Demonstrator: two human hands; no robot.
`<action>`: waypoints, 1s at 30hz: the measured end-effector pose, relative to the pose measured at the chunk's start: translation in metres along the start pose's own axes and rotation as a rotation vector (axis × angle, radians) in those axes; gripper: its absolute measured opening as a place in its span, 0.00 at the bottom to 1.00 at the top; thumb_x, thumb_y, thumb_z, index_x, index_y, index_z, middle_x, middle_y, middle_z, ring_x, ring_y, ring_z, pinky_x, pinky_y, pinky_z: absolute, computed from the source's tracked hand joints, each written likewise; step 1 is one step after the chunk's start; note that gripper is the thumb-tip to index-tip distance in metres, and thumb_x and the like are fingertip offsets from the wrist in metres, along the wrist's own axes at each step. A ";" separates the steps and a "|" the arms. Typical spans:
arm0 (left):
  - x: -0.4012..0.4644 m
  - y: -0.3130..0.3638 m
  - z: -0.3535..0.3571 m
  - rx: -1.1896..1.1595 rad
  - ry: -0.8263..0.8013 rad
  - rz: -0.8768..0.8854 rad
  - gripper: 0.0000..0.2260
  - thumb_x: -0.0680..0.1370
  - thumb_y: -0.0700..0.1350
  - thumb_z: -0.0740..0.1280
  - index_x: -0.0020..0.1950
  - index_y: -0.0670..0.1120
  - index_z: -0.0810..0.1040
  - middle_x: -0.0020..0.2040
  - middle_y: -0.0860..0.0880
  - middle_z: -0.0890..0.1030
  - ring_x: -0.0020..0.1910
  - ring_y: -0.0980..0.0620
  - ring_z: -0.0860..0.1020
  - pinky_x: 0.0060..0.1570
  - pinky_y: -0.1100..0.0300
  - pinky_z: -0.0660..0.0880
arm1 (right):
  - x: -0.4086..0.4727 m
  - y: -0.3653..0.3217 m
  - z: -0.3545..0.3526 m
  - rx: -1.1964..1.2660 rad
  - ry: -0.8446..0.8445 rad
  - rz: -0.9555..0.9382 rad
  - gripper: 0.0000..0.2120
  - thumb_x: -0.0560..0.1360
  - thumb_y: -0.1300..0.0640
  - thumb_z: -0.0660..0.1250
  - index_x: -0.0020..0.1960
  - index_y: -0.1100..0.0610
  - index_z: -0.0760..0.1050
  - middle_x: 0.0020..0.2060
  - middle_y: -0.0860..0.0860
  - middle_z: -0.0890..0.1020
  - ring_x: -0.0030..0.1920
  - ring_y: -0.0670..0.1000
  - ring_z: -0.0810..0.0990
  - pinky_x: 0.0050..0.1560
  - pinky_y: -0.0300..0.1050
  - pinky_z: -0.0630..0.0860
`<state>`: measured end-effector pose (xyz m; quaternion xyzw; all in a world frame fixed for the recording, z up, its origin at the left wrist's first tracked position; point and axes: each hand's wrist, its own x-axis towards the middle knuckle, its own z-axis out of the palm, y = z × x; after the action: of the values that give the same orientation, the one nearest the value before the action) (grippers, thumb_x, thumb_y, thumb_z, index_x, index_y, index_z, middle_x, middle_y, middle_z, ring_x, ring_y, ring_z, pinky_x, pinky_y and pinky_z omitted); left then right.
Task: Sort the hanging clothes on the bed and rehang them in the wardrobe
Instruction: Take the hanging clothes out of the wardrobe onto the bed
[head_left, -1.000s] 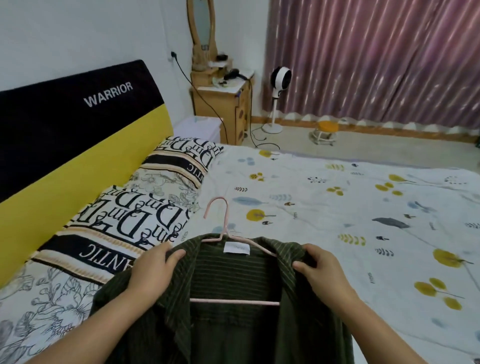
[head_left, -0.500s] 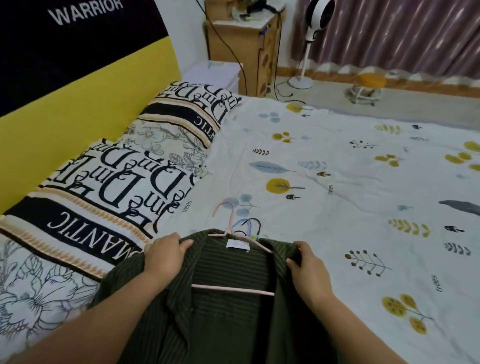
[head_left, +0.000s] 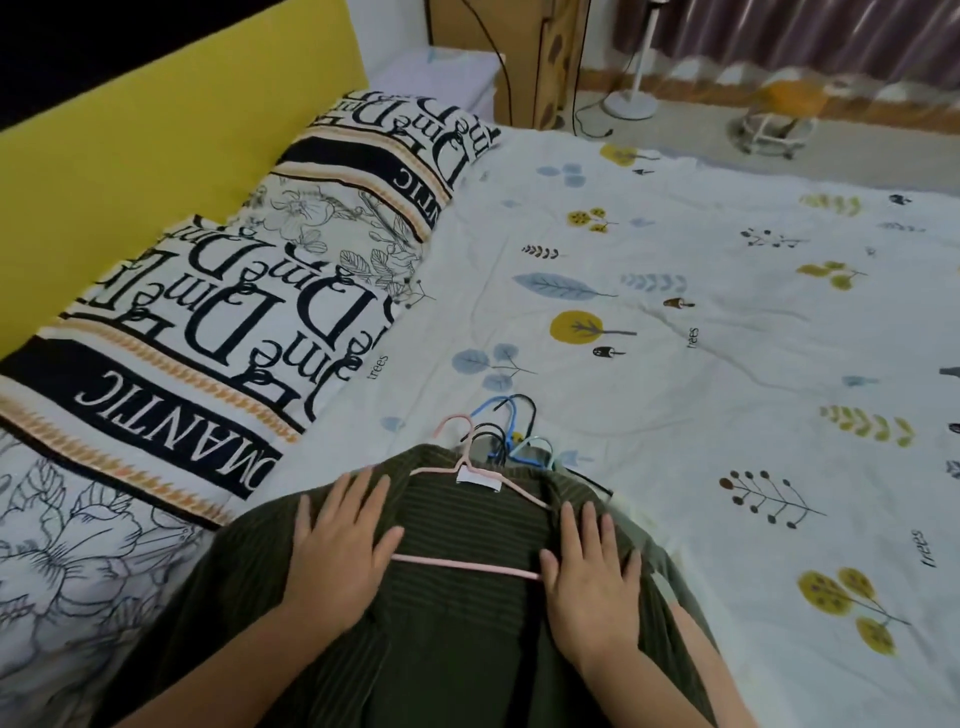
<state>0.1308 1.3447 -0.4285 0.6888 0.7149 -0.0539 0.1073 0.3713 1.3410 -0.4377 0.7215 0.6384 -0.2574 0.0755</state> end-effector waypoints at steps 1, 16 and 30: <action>-0.004 -0.005 0.006 0.002 -0.112 0.013 0.48 0.67 0.70 0.24 0.76 0.47 0.57 0.76 0.47 0.59 0.74 0.47 0.59 0.69 0.41 0.56 | 0.000 0.000 0.000 -0.008 -0.013 -0.005 0.28 0.81 0.44 0.42 0.76 0.50 0.37 0.77 0.50 0.40 0.76 0.52 0.38 0.74 0.57 0.41; -0.049 0.012 -0.101 -0.126 -0.356 0.031 0.14 0.80 0.52 0.56 0.61 0.48 0.73 0.59 0.48 0.77 0.57 0.50 0.75 0.56 0.57 0.71 | -0.074 -0.049 -0.102 -0.127 -0.034 -0.106 0.11 0.76 0.60 0.54 0.54 0.51 0.71 0.57 0.52 0.79 0.62 0.54 0.74 0.69 0.59 0.56; -0.273 -0.073 -0.285 -0.158 -0.027 0.051 0.16 0.80 0.53 0.57 0.66 0.50 0.71 0.62 0.50 0.76 0.59 0.50 0.74 0.58 0.55 0.72 | -0.313 -0.182 -0.182 -0.169 0.153 -0.483 0.13 0.77 0.58 0.55 0.58 0.57 0.72 0.56 0.56 0.78 0.56 0.58 0.76 0.50 0.47 0.71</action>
<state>0.0427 1.1400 -0.0948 0.6953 0.6977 -0.0037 0.1722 0.2306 1.1759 -0.0954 0.5568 0.8150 -0.1584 0.0234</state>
